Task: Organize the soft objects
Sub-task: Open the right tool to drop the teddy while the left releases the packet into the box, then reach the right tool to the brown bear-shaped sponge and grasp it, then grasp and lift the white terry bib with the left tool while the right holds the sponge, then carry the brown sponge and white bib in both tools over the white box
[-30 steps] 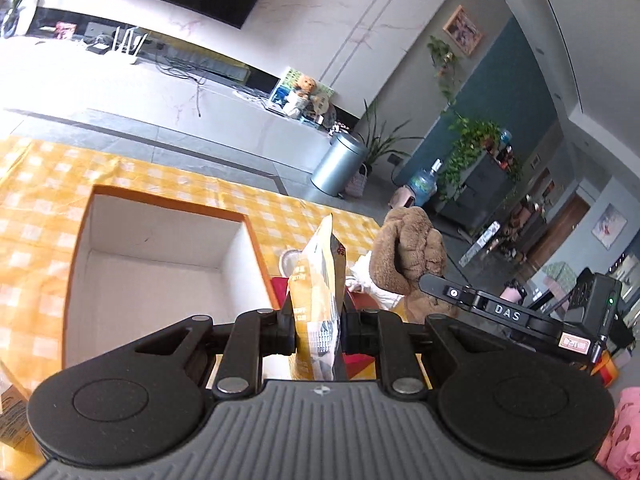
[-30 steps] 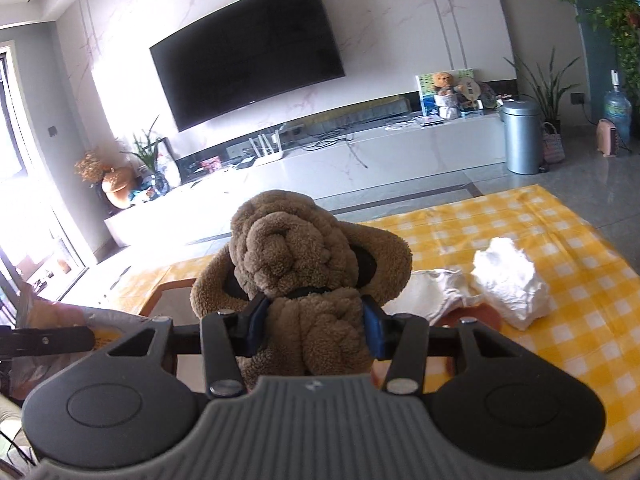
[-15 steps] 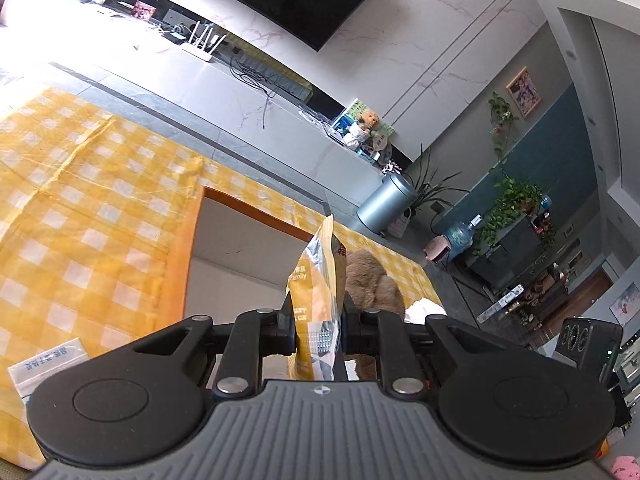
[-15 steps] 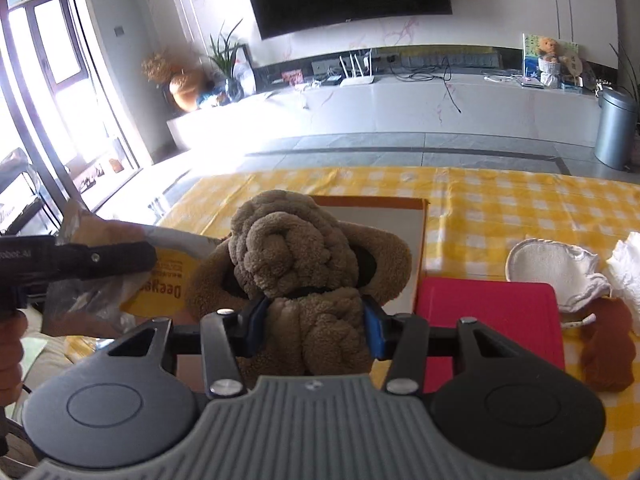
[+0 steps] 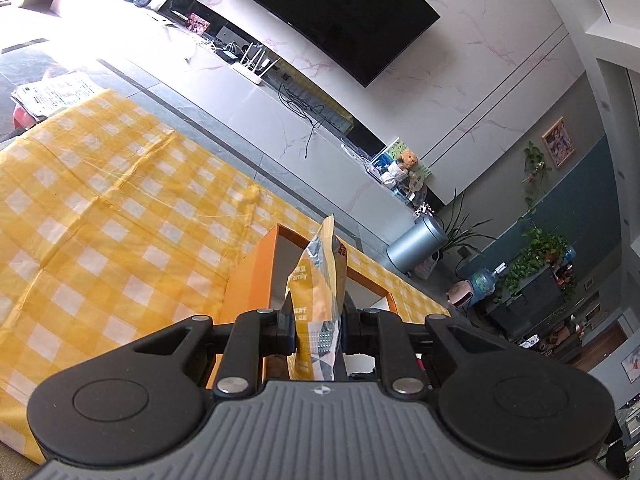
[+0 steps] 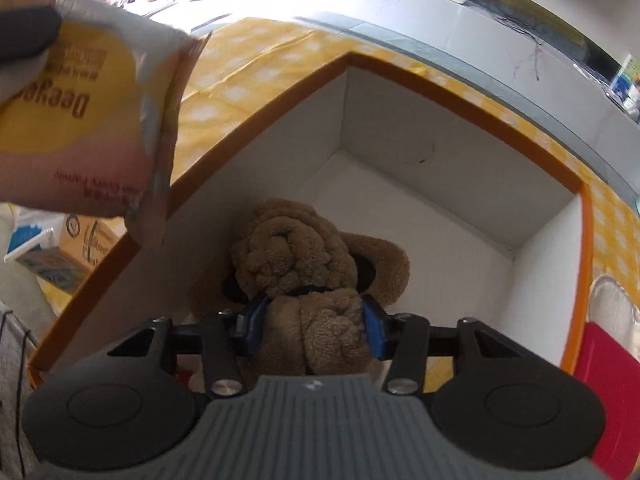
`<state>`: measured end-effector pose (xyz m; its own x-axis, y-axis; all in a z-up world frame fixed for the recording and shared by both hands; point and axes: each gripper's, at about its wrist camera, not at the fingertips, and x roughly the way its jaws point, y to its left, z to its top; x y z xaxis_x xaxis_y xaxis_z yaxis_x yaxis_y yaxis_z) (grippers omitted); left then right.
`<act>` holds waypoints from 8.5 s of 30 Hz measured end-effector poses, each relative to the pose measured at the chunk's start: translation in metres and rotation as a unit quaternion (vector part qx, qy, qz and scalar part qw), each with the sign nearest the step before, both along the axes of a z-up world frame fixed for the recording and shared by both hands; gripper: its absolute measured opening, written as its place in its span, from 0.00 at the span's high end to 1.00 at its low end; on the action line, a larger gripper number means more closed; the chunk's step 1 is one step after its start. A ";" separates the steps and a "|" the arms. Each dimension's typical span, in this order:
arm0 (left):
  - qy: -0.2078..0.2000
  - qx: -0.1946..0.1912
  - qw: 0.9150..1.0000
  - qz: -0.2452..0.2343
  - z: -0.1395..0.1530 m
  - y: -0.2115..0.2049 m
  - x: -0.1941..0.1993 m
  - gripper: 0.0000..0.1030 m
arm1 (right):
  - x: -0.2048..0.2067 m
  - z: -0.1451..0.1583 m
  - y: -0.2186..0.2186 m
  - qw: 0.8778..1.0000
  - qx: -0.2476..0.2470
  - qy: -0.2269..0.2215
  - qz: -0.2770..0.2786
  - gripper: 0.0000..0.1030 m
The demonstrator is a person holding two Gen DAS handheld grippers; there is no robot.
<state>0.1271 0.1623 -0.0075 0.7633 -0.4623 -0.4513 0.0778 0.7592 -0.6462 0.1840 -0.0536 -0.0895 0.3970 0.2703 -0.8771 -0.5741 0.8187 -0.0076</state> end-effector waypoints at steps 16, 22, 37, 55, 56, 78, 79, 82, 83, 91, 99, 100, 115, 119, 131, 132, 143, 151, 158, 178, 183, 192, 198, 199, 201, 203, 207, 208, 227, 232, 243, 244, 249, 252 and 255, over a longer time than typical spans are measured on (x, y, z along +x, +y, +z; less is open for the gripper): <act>0.000 0.010 0.999 -0.034 -0.002 -0.023 0.003 0.80 | -0.011 0.013 -0.021 0.997 0.063 -0.036 0.013 0.04; 0.002 -0.034 0.999 -0.043 -0.005 -0.027 0.009 0.80 | -0.035 0.053 -0.059 0.987 0.093 -0.128 0.000 0.03; 0.079 0.009 0.992 -0.097 -0.052 -0.094 0.090 0.80 | -0.038 0.068 -0.138 0.961 0.178 -0.132 -0.167 0.03; 0.079 0.147 0.982 -0.084 -0.037 -0.117 0.071 0.32 | -0.041 0.064 -0.142 0.960 0.185 -0.121 -0.169 0.03; 0.067 0.191 0.976 -0.078 -0.027 -0.123 0.063 0.30 | -0.043 0.066 -0.142 0.960 0.184 -0.124 -0.170 0.03; -0.065 0.317 0.946 -0.002 0.042 -0.169 -0.018 0.27 | -0.094 0.135 -0.260 0.902 0.049 -0.272 -0.331 0.02; -0.067 0.310 0.948 -0.008 0.043 -0.172 -0.021 0.27 | -0.091 0.133 -0.265 0.898 0.039 -0.271 -0.344 0.02; -0.074 0.304 0.949 -0.030 0.046 -0.182 -0.031 0.27 | -0.085 0.124 -0.278 0.896 0.019 -0.260 -0.361 0.02; -0.077 0.305 0.948 -0.036 0.046 -0.186 -0.034 0.27 | -0.083 0.121 -0.282 0.896 0.014 -0.256 -0.363 0.02; -0.080 0.310 0.945 -0.070 0.044 -0.228 -0.037 0.27 | -0.050 0.068 -0.317 0.895 0.002 -0.174 -0.410 0.02; -0.060 0.344 0.931 -0.108 0.024 -0.271 -0.021 0.27 | -0.030 0.027 -0.347 0.887 0.036 -0.110 -0.447 0.02; -0.059 0.346 0.929 -0.113 0.022 -0.274 -0.019 0.27 | -0.028 0.023 -0.351 0.884 0.036 -0.103 -0.455 0.02; -0.041 0.344 0.928 -0.141 0.023 -0.295 -0.016 0.27 | 0.000 -0.022 -0.345 0.914 0.030 -0.027 -0.403 0.02; -0.037 0.338 0.927 -0.158 0.023 -0.300 -0.020 0.27 | 0.005 -0.029 -0.340 0.915 0.019 -0.017 -0.404 0.02; -0.038 0.351 0.921 -0.164 0.027 -0.312 -0.030 0.27 | 0.019 -0.054 -0.338 0.918 0.007 0.015 -0.397 0.26; -0.037 0.349 0.922 -0.165 0.028 -0.313 -0.030 0.27 | 0.018 -0.055 -0.338 0.918 0.012 0.012 -0.397 0.27; -0.038 0.334 0.926 -0.175 0.035 -0.336 -0.018 0.27 | -0.029 -0.002 -0.342 0.919 0.080 -0.044 -0.383 0.30; -0.033 0.348 0.910 -0.225 0.022 -0.379 0.014 0.25 | -0.047 0.028 -0.357 0.907 0.115 -0.100 -0.393 0.30; 0.011 0.363 0.902 -0.232 -0.005 -0.418 0.049 0.25 | -0.056 0.016 -0.397 0.881 0.145 -0.084 -0.443 0.30; 0.183 0.352 0.869 -0.295 -0.081 -0.495 0.175 0.20 | -0.059 0.004 -0.416 0.862 0.168 -0.074 -0.472 0.30; 0.227 0.317 0.870 -0.300 -0.109 -0.510 0.196 0.19 | -0.058 -0.001 -0.423 0.858 0.175 -0.070 -0.478 0.29; 0.221 0.404 0.856 -0.236 -0.137 -0.535 0.205 0.05 | -0.055 -0.007 -0.424 0.860 0.148 -0.062 -0.485 0.29; 0.191 0.423 0.849 -0.251 -0.132 -0.537 0.193 0.34 | -0.054 -0.008 -0.422 0.862 0.141 -0.062 -0.483 0.29; 0.188 0.430 0.843 -0.263 -0.129 -0.537 0.192 0.55 | -0.054 -0.008 -0.422 0.862 0.140 -0.062 -0.483 0.29; 0.194 0.430 0.838 -0.276 -0.127 -0.535 0.194 0.75 | -0.054 -0.008 -0.421 0.862 0.137 -0.062 -0.484 0.29; 0.208 0.419 0.840 -0.276 -0.126 -0.529 0.195 0.82 | -0.054 -0.007 -0.421 0.863 0.137 -0.063 -0.483 0.29; 0.222 0.397 0.836 -0.307 -0.126 -0.527 0.175 0.88 | -0.053 -0.006 -0.419 0.864 0.132 -0.066 -0.482 0.29; 0.221 0.398 0.834 -0.311 -0.126 -0.529 0.169 0.88 | -0.053 -0.005 -0.418 0.865 0.128 -0.069 -0.481 0.29; 0.248 0.281 0.832 -0.408 -0.085 -0.499 0.087 0.90 | -0.090 0.026 -0.450 0.833 0.117 -0.133 -0.524 0.30; 0.173 0.279 0.842 -0.427 -0.038 -0.474 0.058 0.90 | -0.091 0.028 -0.445 0.836 0.120 -0.136 -0.519 0.30; 0.089 0.150 0.901 -0.398 0.026 -0.392 0.022 0.90 | -0.091 0.042 -0.427 0.844 0.106 -0.154 -0.502 0.30; 0.081 0.141 0.903 -0.397 0.030 -0.387 0.019 0.90 | -0.091 0.044 -0.425 0.845 0.106 -0.156 -0.500 0.30; 0.045 0.103 0.919 -0.378 0.044 -0.357 0.004 0.90 | -0.092 0.056 -0.413 0.852 0.115 -0.173 -0.481 0.30; 0.027 0.090 0.933 -0.348 0.047 -0.336 -0.005 0.90 | -0.093 0.064 -0.404 0.856 0.129 -0.183 -0.466 0.30; 0.016 0.065 0.944 -0.322 0.046 -0.308 -0.009 0.90 | -0.095 0.073 -0.393 0.861 0.151 -0.194 -0.446 0.30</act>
<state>0.1184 -0.1455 0.0384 0.3284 -0.7653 -0.5536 0.5324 0.6341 -0.5607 0.0894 -0.4468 -0.0163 0.8117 -0.1023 -0.5751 0.2823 0.9306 0.2329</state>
